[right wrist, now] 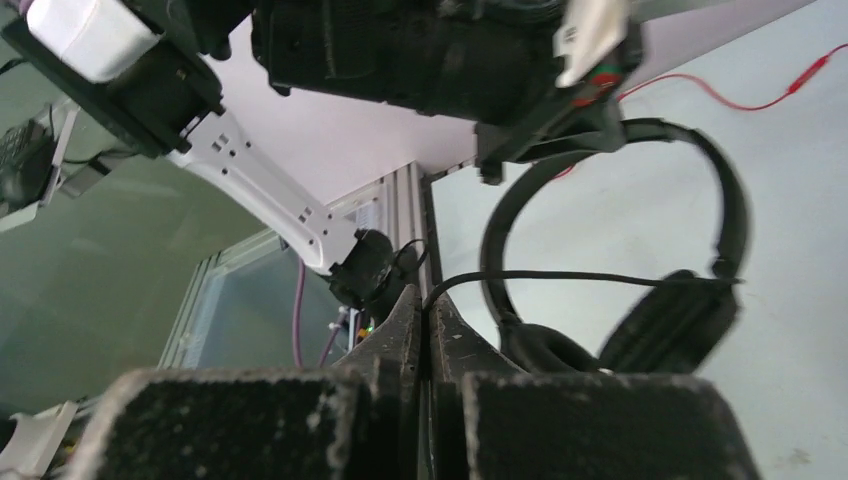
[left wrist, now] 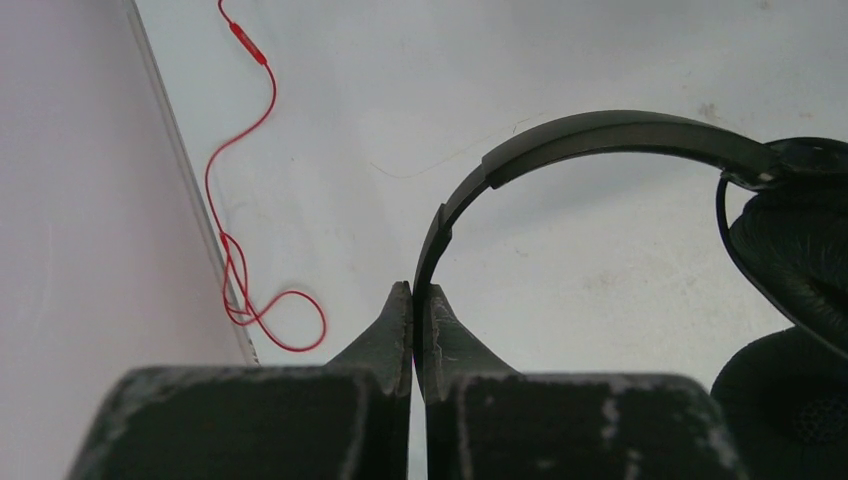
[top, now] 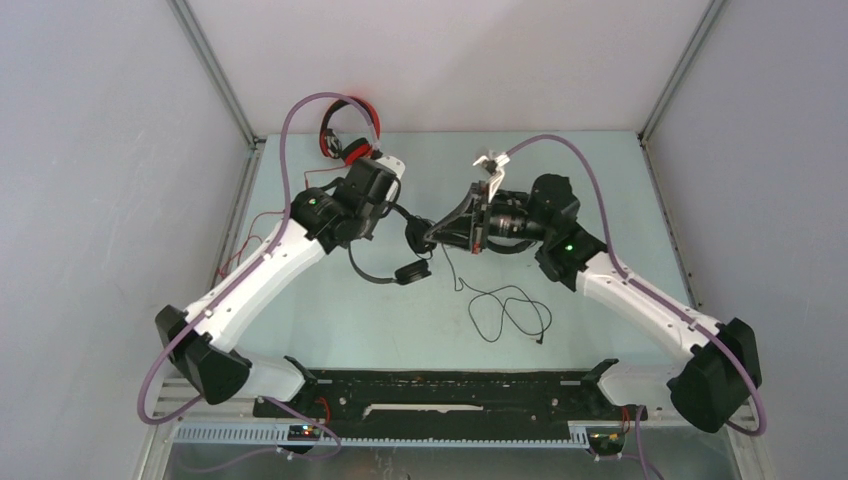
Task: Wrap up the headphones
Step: Wrap the headphones cable around the headphones.
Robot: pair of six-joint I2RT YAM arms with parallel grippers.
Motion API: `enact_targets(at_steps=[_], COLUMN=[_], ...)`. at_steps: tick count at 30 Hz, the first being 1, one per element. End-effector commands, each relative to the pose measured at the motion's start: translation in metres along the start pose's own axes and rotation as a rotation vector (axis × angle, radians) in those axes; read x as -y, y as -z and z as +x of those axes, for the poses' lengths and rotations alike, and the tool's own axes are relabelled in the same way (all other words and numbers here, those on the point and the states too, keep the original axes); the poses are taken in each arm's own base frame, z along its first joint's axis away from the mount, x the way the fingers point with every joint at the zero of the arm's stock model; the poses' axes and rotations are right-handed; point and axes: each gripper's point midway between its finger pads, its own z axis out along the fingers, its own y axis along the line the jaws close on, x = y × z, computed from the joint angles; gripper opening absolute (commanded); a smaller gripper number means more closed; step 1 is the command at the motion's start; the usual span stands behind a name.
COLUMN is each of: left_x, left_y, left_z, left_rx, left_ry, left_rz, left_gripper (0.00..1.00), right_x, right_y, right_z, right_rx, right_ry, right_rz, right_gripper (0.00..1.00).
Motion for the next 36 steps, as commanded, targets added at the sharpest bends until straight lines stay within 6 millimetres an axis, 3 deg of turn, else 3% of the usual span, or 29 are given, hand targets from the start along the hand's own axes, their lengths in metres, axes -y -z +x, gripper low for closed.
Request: enact_targets(at_steps=[1,6,9,12,17,22,28,36], left_x=[-0.016,-0.021,-0.024,-0.027,-0.035,-0.043,-0.044,-0.06], left_y=[0.003,0.014,0.023,0.032,0.056,0.076,0.104,0.127], left_z=[-0.028,-0.058,-0.073,-0.085,-0.107,-0.116,-0.129,-0.126], left_rx=[0.074,0.198,0.255,0.296,0.368,0.416,0.505,0.546], left_ry=[0.21,0.386,0.443,0.481,0.53,0.547,0.589,0.595], left_rz=[-0.098,-0.072,-0.056,-0.039,0.001,0.041,0.135,0.118], left_gripper=[0.0,0.0,0.0,0.0,0.0,0.0,0.0,0.0], right_x=[-0.003,0.022,0.029,0.033,0.043,0.051,0.046,0.059], right_y=[-0.013,-0.015,-0.011,-0.009,-0.008,-0.006,-0.012,-0.015], right_z=[0.009,0.032,0.042,0.042,0.045,0.058,0.069,0.055], right_rx=[0.001,-0.032,-0.057,-0.048,0.009,-0.013,0.033,0.113], right_ry=[0.039,0.06,0.212,0.365,0.443,0.533,0.634,0.707], right_rz=[-0.07,0.003,0.054,0.094,0.182,0.245,0.185,0.25], right_gripper=[0.0,0.0,0.03,0.04,0.05,0.07,0.19,0.44])
